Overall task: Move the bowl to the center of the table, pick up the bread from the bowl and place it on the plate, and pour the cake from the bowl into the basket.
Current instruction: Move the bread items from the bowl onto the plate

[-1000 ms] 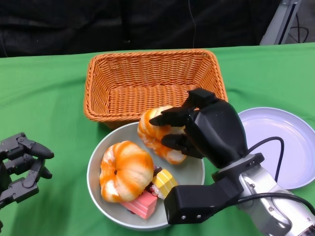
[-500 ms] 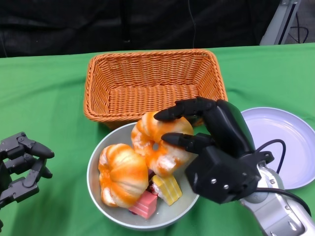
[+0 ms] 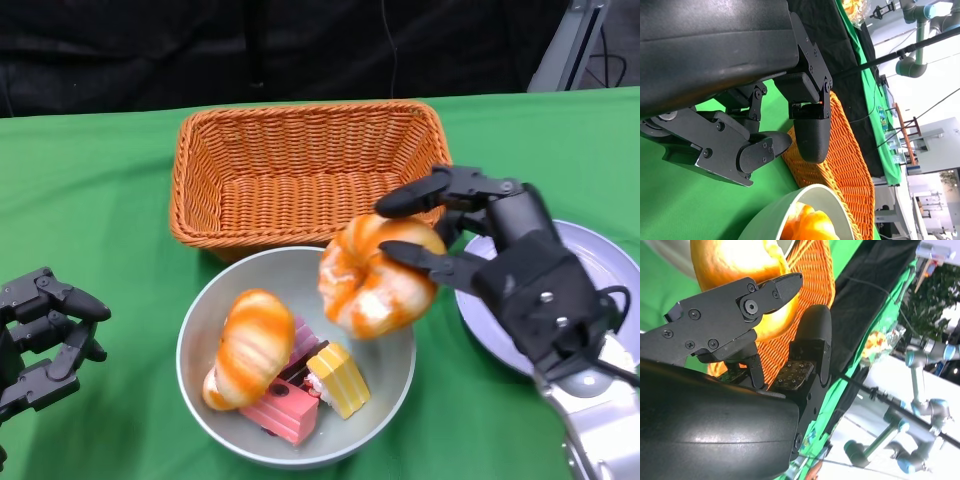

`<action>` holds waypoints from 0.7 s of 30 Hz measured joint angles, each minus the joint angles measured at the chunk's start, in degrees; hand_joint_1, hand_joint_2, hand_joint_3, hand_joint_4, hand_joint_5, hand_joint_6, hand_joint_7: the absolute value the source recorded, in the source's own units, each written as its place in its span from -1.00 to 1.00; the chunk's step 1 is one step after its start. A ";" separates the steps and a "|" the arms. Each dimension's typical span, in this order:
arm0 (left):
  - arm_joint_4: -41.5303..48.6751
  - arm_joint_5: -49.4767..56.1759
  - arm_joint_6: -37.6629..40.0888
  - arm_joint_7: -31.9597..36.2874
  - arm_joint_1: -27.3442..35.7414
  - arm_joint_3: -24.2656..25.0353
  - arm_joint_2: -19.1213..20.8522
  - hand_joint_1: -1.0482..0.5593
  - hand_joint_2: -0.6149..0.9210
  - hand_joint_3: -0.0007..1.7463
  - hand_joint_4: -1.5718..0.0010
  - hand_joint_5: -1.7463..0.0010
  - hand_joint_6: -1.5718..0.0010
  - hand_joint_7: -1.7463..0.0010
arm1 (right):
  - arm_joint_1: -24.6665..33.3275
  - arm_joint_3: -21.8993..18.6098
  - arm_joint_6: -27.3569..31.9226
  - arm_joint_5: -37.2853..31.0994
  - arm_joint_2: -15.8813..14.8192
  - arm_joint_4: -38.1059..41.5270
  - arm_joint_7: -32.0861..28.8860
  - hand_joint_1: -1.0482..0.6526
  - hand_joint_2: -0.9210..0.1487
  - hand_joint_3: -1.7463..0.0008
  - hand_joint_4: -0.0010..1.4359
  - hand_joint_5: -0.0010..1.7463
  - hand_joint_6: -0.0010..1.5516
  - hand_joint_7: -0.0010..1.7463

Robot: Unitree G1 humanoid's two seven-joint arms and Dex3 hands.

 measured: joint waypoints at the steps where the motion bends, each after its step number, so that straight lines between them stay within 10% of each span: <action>1: 0.00 0.02 -0.01 0.00 0.00 0.00 0.00 0.21 0.69 -0.09 0.00 -0.62 -0.06 -0.23 | 0.38 -0.49 0.31 0.08 -0.05 -0.23 0.09 -0.02 -1.00 0.98 -0.04 0.97 0.11 -0.10; 5: 0.00 -0.22 0.00 -0.17 -0.02 0.02 0.06 0.22 0.67 -0.06 0.02 -0.65 -0.05 -0.23 | 1.74 -2.94 2.15 1.34 -0.31 -2.08 0.45 0.02 -1.00 0.99 -0.01 0.69 0.08 -0.04; 21: 1.17 -0.63 -0.02 -0.72 -0.53 0.15 0.58 0.25 0.68 -0.05 0.00 -0.63 -0.07 -0.22 | 7.50 -14.45 2.36 9.12 -1.92 -4.52 1.15 0.06 -1.00 0.94 -0.10 0.69 -0.02 0.09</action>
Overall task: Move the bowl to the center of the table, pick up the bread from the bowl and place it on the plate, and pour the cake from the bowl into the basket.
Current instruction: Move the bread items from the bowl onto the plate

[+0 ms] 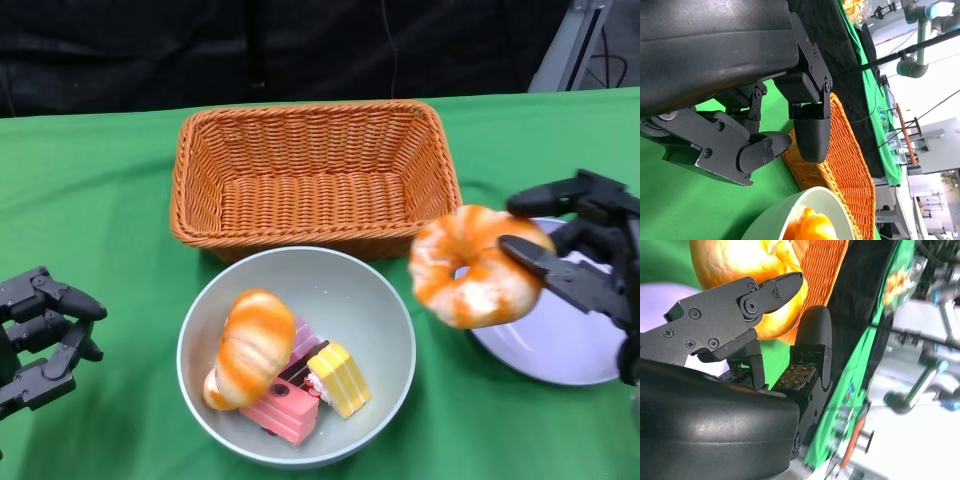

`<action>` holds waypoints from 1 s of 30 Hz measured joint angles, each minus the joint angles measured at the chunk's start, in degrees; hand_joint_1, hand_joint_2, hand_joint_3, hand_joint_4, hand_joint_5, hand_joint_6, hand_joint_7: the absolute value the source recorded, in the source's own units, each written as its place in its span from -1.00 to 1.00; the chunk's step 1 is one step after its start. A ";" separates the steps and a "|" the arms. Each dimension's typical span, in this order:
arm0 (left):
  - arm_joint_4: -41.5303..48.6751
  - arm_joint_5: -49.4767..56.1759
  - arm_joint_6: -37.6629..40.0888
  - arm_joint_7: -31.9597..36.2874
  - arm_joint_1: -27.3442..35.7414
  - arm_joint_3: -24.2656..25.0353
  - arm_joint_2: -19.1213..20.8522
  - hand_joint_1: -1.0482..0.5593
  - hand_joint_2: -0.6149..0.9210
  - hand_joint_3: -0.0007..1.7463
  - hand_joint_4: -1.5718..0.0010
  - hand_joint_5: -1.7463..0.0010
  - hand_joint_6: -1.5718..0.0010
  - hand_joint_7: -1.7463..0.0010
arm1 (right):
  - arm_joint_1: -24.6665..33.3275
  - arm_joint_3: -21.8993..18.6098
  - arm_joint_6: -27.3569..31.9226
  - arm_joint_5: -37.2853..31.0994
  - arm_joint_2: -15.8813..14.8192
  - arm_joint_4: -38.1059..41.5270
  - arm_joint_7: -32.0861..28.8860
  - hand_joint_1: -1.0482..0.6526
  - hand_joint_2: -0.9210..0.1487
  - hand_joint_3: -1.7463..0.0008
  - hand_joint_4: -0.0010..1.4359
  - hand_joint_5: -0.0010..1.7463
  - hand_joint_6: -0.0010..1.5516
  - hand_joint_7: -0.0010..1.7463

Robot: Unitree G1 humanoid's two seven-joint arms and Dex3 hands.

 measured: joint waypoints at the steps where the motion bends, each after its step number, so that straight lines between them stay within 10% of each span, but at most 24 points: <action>1: 0.00 0.00 0.00 0.00 -0.01 0.00 0.00 0.25 0.68 -0.04 0.00 -0.63 -0.07 -0.22 | 0.20 -0.52 -0.02 0.26 -0.07 0.00 -0.02 0.07 -1.00 0.94 -0.11 0.69 -0.02 0.09; 18: 1.85 0.44 -0.62 0.05 -0.96 0.07 0.59 0.25 0.66 -0.03 0.01 -0.62 -0.06 -0.23 | 1.32 -9.63 -6.90 3.10 -1.93 12.02 -4.47 0.09 -1.00 0.91 -0.09 0.55 0.01 -0.07; 30: 3.40 0.30 -1.11 0.02 -1.49 0.13 0.76 0.25 0.66 -0.03 0.00 -0.63 -0.05 -0.24 | -0.58 -8.45 -11.48 -1.42 -2.91 20.51 -8.78 0.11 -0.98 0.97 0.03 0.38 0.11 -0.22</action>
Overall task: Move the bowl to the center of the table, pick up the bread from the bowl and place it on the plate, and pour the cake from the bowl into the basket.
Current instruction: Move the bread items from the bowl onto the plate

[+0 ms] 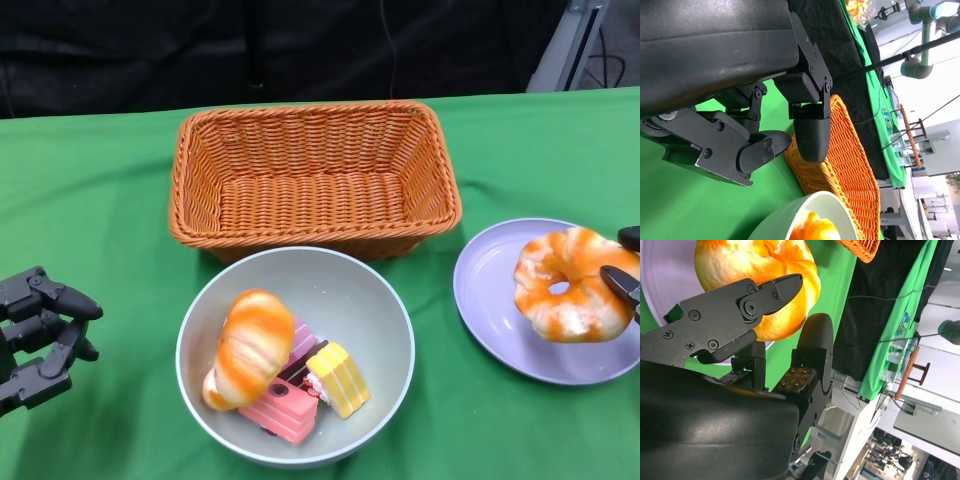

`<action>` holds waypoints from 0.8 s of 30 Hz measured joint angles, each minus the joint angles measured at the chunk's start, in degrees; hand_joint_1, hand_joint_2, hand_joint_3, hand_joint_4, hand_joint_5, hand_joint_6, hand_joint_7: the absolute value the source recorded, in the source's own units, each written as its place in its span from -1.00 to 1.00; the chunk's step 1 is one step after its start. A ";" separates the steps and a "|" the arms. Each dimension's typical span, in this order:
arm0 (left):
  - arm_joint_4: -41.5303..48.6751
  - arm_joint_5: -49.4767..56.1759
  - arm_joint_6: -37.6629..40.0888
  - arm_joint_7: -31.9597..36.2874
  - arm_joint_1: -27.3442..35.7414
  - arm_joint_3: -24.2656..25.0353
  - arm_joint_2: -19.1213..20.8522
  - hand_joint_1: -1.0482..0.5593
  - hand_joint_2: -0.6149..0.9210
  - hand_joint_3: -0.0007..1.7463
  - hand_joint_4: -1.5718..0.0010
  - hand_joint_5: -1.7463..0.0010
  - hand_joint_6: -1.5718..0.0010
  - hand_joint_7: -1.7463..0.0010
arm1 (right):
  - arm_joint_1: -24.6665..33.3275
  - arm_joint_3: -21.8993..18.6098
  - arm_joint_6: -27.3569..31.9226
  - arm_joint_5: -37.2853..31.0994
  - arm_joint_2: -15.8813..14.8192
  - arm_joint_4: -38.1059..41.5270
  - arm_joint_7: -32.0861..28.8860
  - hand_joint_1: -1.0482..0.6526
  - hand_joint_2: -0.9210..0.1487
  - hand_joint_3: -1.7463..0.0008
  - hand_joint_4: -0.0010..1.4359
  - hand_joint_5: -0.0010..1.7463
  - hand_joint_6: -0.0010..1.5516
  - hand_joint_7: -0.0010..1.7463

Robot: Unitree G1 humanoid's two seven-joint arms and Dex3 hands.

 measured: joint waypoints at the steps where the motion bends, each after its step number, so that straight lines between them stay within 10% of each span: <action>1: 0.20 0.00 -0.13 0.00 0.00 0.00 0.03 0.24 0.66 -0.04 0.00 -0.63 -0.05 -0.24 | -0.36 0.33 -0.22 -0.12 -0.15 0.75 -0.04 0.11 -0.98 0.98 0.04 0.38 0.12 -0.24; 24: 0.45 0.23 -0.50 0.10 -0.03 -0.05 0.04 0.23 0.64 -0.02 -0.02 -0.61 -0.07 -0.25 | -2.54 5.77 4.69 -4.17 -3.25 6.14 1.42 0.12 -0.99 1.00 0.00 0.19 0.16 -0.40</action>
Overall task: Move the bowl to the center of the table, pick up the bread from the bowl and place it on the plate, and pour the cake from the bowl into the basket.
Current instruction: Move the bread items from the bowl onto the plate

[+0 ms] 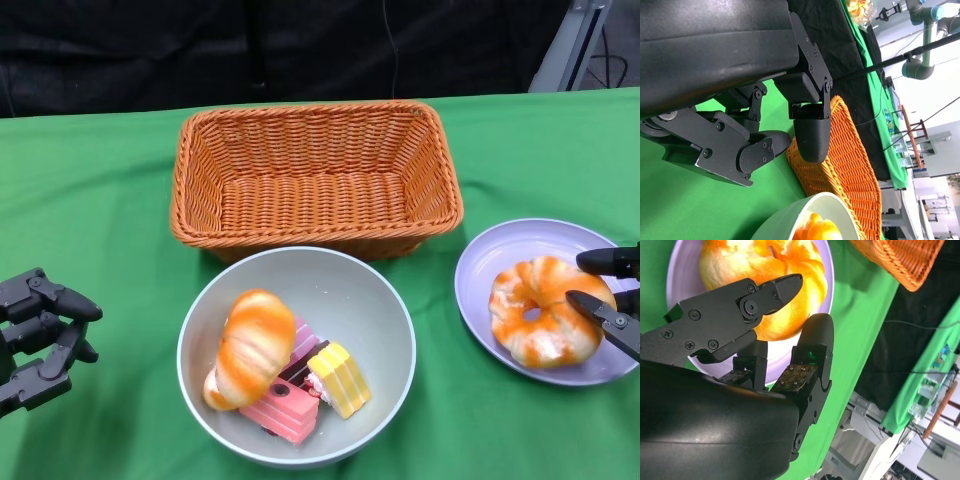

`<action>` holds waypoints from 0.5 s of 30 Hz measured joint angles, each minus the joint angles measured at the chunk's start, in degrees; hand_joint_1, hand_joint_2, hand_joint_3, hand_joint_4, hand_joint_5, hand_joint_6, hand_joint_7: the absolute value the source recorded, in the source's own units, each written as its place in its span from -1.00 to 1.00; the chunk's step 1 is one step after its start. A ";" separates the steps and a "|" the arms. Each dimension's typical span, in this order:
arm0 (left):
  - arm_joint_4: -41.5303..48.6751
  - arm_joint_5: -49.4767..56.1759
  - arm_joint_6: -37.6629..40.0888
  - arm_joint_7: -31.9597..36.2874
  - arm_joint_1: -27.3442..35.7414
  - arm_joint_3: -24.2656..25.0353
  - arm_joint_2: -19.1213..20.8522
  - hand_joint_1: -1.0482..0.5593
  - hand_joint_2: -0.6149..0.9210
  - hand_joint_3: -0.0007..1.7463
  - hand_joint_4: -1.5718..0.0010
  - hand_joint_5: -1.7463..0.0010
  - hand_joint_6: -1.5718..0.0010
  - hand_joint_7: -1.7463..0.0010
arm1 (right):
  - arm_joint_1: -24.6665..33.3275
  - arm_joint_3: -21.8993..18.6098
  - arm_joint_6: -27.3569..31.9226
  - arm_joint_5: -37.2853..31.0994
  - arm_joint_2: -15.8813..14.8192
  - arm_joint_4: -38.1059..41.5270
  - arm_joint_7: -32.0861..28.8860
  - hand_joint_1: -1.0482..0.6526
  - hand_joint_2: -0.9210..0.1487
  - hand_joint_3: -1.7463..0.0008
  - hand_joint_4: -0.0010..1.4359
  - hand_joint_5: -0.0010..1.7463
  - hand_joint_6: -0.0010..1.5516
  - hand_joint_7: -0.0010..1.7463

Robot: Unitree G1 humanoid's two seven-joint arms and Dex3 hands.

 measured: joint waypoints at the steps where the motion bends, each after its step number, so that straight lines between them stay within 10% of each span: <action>1: 0.00 0.08 -0.20 0.07 0.00 -0.01 0.00 0.22 0.63 -0.02 -0.02 -0.61 -0.07 -0.24 | -0.09 0.14 0.37 -0.14 -0.40 0.27 0.25 0.12 -1.00 1.00 0.00 0.18 0.16 -0.41; 13: 0.00 0.22 -0.86 0.68 0.00 -0.07 0.00 0.22 0.61 0.01 -0.03 -0.59 -0.09 -0.22 | -0.09 0.62 1.26 -0.19 -0.79 0.53 0.58 0.12 -1.00 1.00 0.01 0.16 0.18 -0.46; 15: 0.00 0.20 -0.86 0.68 0.01 -0.07 0.00 0.23 0.62 0.01 -0.03 -0.60 -0.08 -0.22 | -0.09 1.08 1.48 -1.09 -1.03 0.51 0.29 0.08 -1.00 0.99 -0.12 -0.14 0.05 -0.65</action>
